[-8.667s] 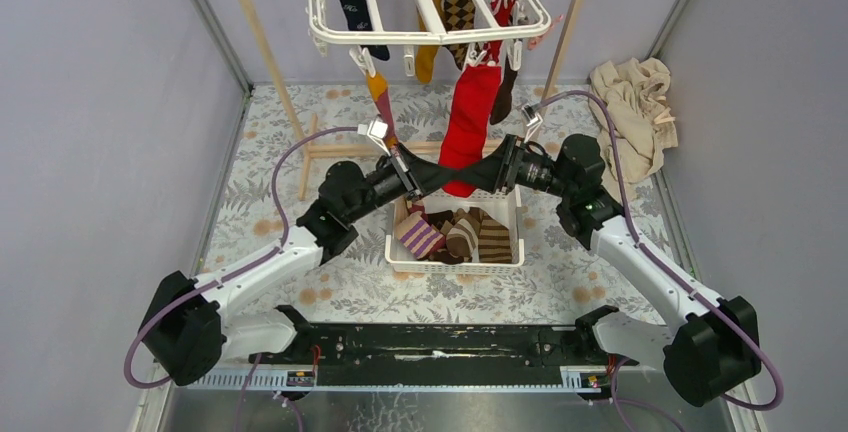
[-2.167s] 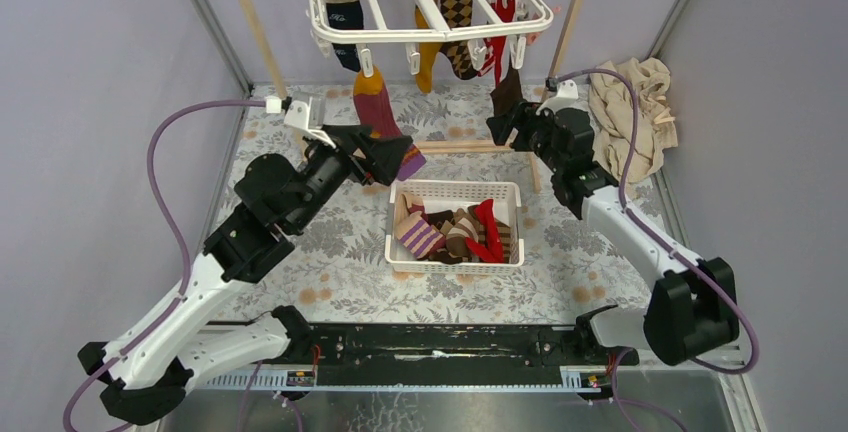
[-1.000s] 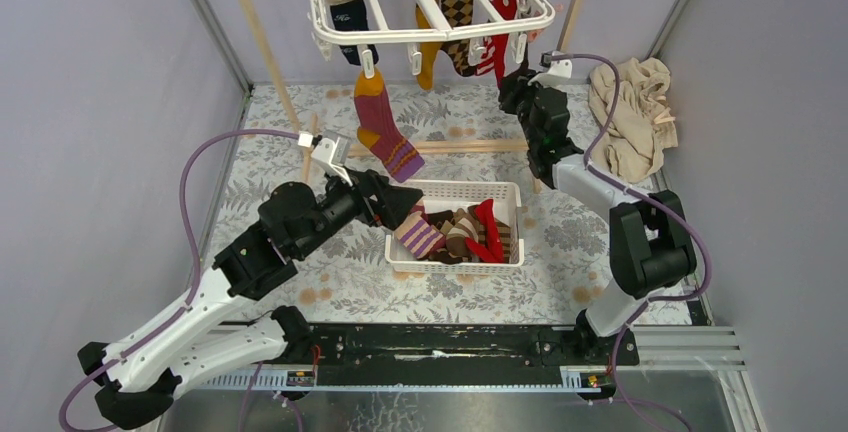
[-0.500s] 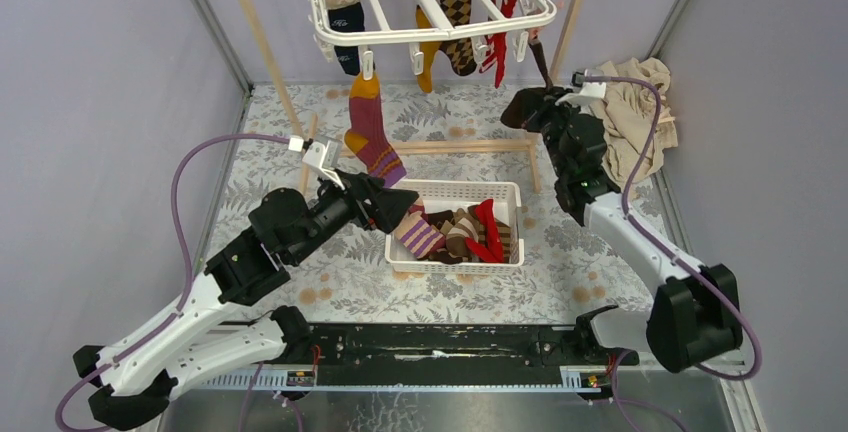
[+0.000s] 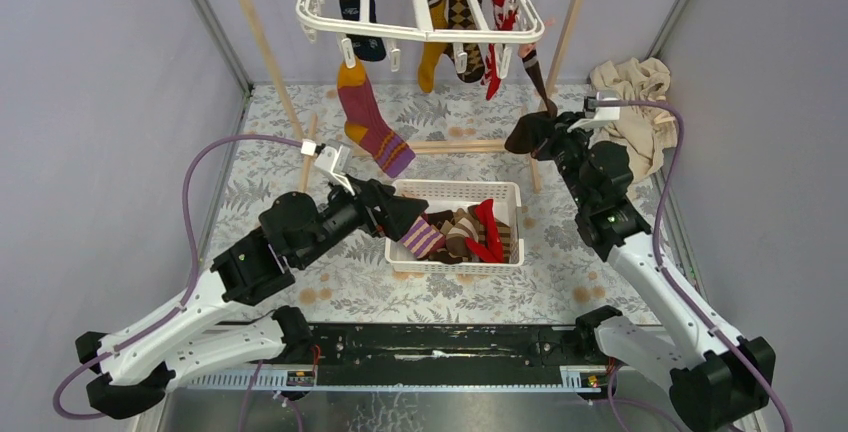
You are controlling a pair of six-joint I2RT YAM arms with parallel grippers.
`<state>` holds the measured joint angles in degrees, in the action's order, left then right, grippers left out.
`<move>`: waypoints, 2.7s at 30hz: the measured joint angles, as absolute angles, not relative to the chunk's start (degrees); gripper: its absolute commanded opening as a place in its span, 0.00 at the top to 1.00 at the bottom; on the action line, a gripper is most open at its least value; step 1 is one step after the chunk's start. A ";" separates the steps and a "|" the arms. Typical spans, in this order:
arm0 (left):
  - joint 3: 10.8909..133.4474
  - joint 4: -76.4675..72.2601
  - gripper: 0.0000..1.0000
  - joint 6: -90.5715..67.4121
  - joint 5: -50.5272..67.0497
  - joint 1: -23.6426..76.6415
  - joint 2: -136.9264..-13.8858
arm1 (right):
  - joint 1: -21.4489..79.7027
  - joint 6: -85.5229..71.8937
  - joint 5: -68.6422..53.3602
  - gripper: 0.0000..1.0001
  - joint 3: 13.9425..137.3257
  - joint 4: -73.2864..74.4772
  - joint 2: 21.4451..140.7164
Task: Remove the socks clipped to the hanger
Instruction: Remove the sock from the hanger.
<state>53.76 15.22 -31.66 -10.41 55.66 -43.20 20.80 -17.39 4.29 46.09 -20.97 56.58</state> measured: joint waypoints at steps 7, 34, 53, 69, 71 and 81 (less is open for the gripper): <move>53.76 15.22 0.01 -32.08 -12.53 58.17 -43.20 | 27.44 -15.31 4.32 1.00 46.09 -16.19 53.23; 54.00 16.53 0.01 -32.47 -15.94 59.53 -43.11 | 67.29 5.28 27.03 1.00 65.10 -6.44 70.54; 54.65 17.34 0.01 -32.47 -16.53 59.79 -44.53 | 48.42 -9.67 11.51 1.00 64.62 1.04 67.29; 54.94 16.14 0.01 -32.40 -16.56 60.47 -46.22 | 37.15 -24.75 -21.30 1.00 63.46 -1.06 66.65; 54.85 15.94 0.01 -32.27 -16.56 60.51 -46.19 | 35.62 -27.03 -25.02 1.00 62.76 -1.98 66.65; 51.79 12.93 0.01 -29.12 -19.07 60.71 -46.72 | 33.01 -35.42 -38.85 1.00 62.33 -6.94 67.35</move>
<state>51.79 12.93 -29.12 -19.07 60.71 -46.72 33.01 -35.42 -38.85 62.33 -6.94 67.35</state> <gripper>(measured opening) 0.986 0.031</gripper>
